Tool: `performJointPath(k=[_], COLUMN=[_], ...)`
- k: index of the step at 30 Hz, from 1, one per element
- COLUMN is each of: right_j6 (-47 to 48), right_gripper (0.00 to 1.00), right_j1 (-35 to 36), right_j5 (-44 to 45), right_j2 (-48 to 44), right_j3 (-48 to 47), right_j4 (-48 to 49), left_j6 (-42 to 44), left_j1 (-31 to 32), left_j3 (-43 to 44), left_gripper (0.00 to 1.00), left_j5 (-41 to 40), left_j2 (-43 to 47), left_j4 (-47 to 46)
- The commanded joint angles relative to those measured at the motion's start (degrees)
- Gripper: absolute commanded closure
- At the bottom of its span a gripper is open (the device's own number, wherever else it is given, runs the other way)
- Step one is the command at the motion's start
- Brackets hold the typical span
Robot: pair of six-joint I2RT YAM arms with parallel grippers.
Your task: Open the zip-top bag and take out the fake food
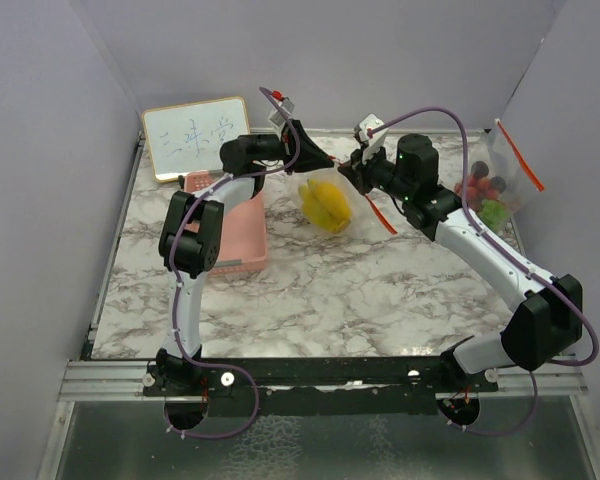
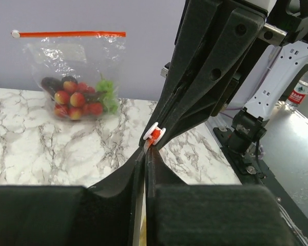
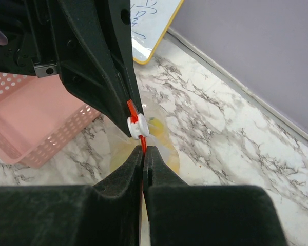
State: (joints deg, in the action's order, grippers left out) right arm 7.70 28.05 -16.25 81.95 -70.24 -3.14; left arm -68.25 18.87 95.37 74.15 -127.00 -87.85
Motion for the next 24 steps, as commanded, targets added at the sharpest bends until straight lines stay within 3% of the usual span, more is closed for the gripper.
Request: performJointPath(k=[1, 6, 16, 24], right_j6=[-0.8, -1.0, 0.9, 2.4], right_gripper=[0.98, 0.96, 0.63, 0.60], right_j1=[-0.2, -0.2, -0.2, -0.2], right_j5=[-1.3, -0.6, -3.2, -4.2], right_j2=[-1.3, -1.6, 0.6, 2.9], right_j3=[-0.9, -1.0, -4.4, -7.2], right_j4=[-0.2, 0.8, 0.0, -1.9], left_j6=[0.0, 7.4, 8.7, 8.7], left_j1=[0.3, 0.3, 0.5, 0.8], left_j3=[0.3, -3.5, -5.3, -6.1], left_gripper=[0.99, 1.00, 1.00, 1.00], left_j5=[0.6, -0.1, -1.5, -1.8], left_j2=[1.0, 3.7, 4.3, 4.7], left_j4=[-5.8, 1.1, 3.3, 3.8])
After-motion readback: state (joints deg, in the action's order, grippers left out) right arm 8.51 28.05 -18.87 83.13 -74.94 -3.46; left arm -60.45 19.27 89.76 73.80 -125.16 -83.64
